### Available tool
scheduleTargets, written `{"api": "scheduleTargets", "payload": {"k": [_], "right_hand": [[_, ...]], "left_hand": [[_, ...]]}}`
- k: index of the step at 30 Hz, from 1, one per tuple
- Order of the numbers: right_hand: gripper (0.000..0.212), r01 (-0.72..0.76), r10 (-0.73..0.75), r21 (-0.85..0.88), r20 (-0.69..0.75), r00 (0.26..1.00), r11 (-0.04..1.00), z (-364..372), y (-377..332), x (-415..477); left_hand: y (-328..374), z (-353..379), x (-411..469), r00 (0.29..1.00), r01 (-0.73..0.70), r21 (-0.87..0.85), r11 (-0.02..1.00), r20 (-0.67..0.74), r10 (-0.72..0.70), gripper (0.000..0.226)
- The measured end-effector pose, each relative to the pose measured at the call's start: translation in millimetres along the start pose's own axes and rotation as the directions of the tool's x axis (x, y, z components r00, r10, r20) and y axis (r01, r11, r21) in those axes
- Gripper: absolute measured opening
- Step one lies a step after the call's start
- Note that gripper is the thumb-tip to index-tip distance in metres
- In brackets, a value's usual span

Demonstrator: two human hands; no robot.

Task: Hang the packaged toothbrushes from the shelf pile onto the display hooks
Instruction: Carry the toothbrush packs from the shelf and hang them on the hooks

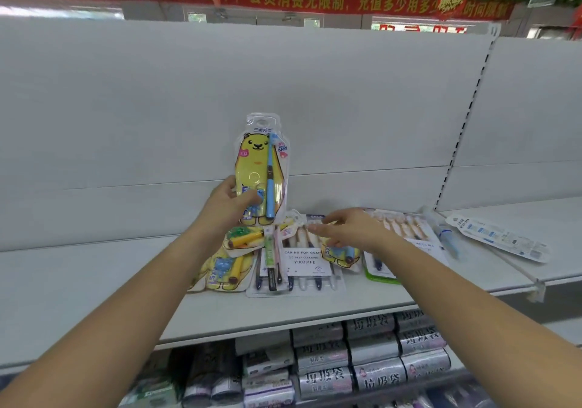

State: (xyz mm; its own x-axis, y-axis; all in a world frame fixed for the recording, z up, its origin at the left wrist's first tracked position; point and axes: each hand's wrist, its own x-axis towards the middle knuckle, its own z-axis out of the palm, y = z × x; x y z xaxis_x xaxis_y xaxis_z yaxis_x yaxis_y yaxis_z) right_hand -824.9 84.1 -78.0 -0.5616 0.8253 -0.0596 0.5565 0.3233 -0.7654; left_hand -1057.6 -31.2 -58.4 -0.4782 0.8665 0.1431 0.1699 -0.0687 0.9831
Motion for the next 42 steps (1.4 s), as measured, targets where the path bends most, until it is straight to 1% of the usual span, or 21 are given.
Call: {"api": "scheduleTargets", "payload": {"k": [3,5,8,9,12,15,18,19,22,25,29,32,34,36,37,39,42], "right_hand": [[0.088,0.014,-0.012,-0.052,0.047,0.999,0.999,22.5,-19.4,8.2],[0.083,0.023,-0.018,-0.073,0.069,0.997,0.997,30.9,-28.9,12.7],[0.067,0.031,-0.018,-0.121,0.104,0.994,0.992,42.6,-38.4,17.8],[0.067,0.016,0.001,-0.148,0.119,0.993,0.989,46.9,-41.0,18.6],[0.076,-0.019,0.042,-0.176,0.123,0.991,0.984,58.6,-44.6,19.4],[0.079,-0.025,0.045,-0.187,0.102,0.994,0.982,61.4,-47.3,19.1],[0.084,-0.034,0.059,-0.248,0.095,0.994,0.968,67.4,-51.7,21.5],[0.082,-0.032,0.064,-0.282,0.105,0.992,0.959,70.6,-53.8,22.4],[0.054,-0.025,0.072,-0.386,0.11,0.991,0.922,80.8,-56.1,27.0],[0.052,-0.051,0.101,-0.414,0.099,0.99,0.909,86.7,-54.5,29.2],[0.053,-0.083,0.139,-0.398,0.113,0.984,0.914,86.5,-55.7,27.9],[0.046,-0.104,0.163,-0.343,0.147,0.976,0.934,83.9,-56.3,30.2],[0.054,-0.129,0.172,-0.261,0.151,0.973,0.957,80.4,-52.1,31.7],[0.055,-0.164,0.18,-0.117,0.147,0.973,0.98,75.0,-47.1,28.0],[0.05,-0.171,0.173,-0.029,0.145,0.974,0.985,71.6,-45.1,24.1],[0.037,-0.146,0.127,0.134,0.139,0.982,0.98,63.9,-41.1,14.2],[0.037,-0.072,0.024,0.338,0.143,0.989,0.939,57.8,-40.0,-3.6]], "left_hand": [[-2.1,-16.9,-4.9,0.998,0.006,0.001,1.0,-0.057,-0.006,0.025],[-2.1,-25.3,-8.7,0.997,0.005,0.013,1.0,-0.083,-0.004,0.023],[-5.1,-38.5,-12.7,0.993,0.014,0.037,0.999,-0.114,-0.009,0.023],[-5.6,-41.9,-14.5,0.992,0.017,0.042,0.999,-0.127,-0.012,0.022],[-7.8,-49.0,-19.4,0.989,0.029,0.056,0.998,-0.149,-0.02,0.022],[-8.5,-54.0,-24.8,0.986,0.037,0.078,0.996,-0.167,-0.023,0.019],[-11.4,-58.0,-28.0,0.984,0.035,0.078,0.996,-0.176,-0.021,0.017],[-11.7,-58.3,-29.3,0.984,0.034,0.075,0.997,-0.177,-0.02,0.017],[-12.8,-60.3,-32.4,0.985,0.05,0.076,0.996,-0.169,-0.037,0.018],[-13.6,-64.4,-36.9,0.984,0.066,0.079,0.995,-0.167,-0.052,0.019],[-15.6,-71.7,-44.5,0.979,0.092,0.074,0.993,-0.188,-0.076,0.019],[-18.6,-76.1,-51.5,0.975,0.103,0.07,0.992,-0.204,-0.087,0.018],[-19.4,-79.4,-56.8,0.974,0.102,0.054,0.993,-0.21,-0.089,0.018],[-19.1,-83.9,-62.6,0.972,0.096,0.028,0.995,-0.217,-0.088,0.02],[-19.3,-86.6,-66.0,0.972,0.092,0.015,0.996,-0.217,-0.086,0.02],[-21.5,-92.7,-74.1,0.973,0.083,-0.014,0.996,-0.214,-0.084,0.023],[-26.5,-102.6,-93.3,0.977,0.065,-0.043,0.997,-0.199,-0.072,0.035]]}}
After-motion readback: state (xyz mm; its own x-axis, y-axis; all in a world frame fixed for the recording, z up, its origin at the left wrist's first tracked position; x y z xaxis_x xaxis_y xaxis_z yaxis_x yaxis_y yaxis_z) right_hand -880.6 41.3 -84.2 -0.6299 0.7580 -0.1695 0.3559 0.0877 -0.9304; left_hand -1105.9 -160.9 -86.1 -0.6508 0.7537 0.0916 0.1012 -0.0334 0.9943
